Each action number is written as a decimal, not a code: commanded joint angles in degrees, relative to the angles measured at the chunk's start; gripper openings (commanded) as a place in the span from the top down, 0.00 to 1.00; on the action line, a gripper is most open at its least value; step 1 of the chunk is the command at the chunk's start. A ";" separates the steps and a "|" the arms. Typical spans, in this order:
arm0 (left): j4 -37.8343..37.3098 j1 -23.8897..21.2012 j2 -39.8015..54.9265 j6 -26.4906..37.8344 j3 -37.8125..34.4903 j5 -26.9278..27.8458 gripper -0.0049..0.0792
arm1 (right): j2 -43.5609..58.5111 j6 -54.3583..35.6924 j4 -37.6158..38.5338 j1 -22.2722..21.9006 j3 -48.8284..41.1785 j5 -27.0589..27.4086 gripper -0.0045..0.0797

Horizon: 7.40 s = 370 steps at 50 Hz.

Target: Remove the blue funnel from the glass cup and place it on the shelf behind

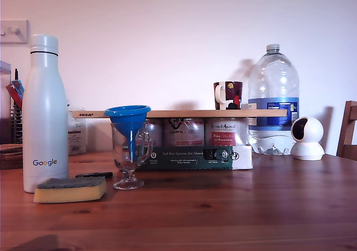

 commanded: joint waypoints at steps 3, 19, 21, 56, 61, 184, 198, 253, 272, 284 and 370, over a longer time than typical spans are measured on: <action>7.91 0.20 0.15 -5.92 -1.31 2.60 0.97 | 0.17 4.94 3.58 0.00 -0.20 -2.99 0.96; 13.00 0.17 0.15 -5.92 -1.31 5.29 0.97 | 0.17 7.93 7.04 0.00 -0.20 -5.84 0.96; 14.51 0.07 0.15 -5.88 -1.31 6.05 0.97 | 0.17 9.22 8.28 0.00 -0.20 -7.37 0.96; 28.11 -14.14 10.73 7.76 -1.03 6.84 0.97 | 0.48 18.69 9.94 11.93 3.58 -21.62 0.96; 29.46 -16.55 14.80 10.56 -0.44 4.39 0.97 | 0.70 18.69 9.97 12.92 3.67 -21.59 0.96; 63.17 -16.33 75.10 76.54 17.75 -0.61 0.51 | 14.91 17.99 18.03 19.02 4.24 -22.91 0.96; 63.17 -15.96 76.81 77.57 19.65 -0.42 0.52 | 14.95 17.99 18.03 19.02 4.24 -22.91 0.96; 60.11 -14.45 78.73 79.03 21.66 3.06 0.61 | 14.95 18.01 18.58 19.02 4.26 -22.95 0.96; 60.08 -14.32 82.07 79.03 24.20 3.26 0.68 | 14.95 18.01 18.58 19.04 4.28 -23.10 0.96; 60.15 -14.32 82.05 79.03 24.41 3.15 0.75 | 14.95 18.01 18.58 19.04 4.28 -23.08 0.96; 57.77 -16.85 71.71 78.99 24.41 -3.26 0.97 | 14.95 17.77 18.58 19.02 4.28 -22.51 0.96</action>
